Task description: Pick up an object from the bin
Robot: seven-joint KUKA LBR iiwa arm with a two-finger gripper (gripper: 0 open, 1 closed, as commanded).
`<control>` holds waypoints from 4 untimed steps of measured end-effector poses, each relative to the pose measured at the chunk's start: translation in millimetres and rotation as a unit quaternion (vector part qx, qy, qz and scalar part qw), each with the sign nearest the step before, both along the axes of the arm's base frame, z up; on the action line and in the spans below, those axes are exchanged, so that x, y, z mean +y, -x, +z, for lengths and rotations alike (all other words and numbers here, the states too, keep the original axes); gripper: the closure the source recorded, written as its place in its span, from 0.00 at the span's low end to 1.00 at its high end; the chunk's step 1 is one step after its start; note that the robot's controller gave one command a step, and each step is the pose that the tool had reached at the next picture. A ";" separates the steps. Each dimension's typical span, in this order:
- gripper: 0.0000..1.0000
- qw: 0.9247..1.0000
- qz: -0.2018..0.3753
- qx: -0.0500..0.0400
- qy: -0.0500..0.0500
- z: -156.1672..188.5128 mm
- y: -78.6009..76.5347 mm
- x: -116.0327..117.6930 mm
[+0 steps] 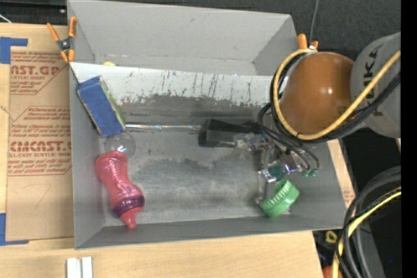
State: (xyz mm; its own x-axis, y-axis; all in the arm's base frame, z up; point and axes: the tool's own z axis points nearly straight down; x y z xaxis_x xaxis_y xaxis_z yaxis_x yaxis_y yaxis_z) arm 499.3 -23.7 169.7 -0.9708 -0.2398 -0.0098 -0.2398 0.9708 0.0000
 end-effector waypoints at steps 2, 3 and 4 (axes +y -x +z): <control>0.00 0.930 0.367 -0.004 0.004 13.8 11.1 -115.6; 0.00 0.993 0.122 0.000 0.000 17.7 -34.2 -62.2; 0.00 0.987 0.164 -0.001 0.001 -20.8 -19.5 -63.2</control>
Offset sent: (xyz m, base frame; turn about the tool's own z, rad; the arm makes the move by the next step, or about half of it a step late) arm -0.0116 -0.1134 0.0131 -0.7580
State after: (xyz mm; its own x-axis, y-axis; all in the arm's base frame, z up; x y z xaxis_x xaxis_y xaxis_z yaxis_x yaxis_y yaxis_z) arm 518.9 -87.0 148.9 -0.8414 -0.5403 -0.0112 -0.5403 0.8414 -0.0035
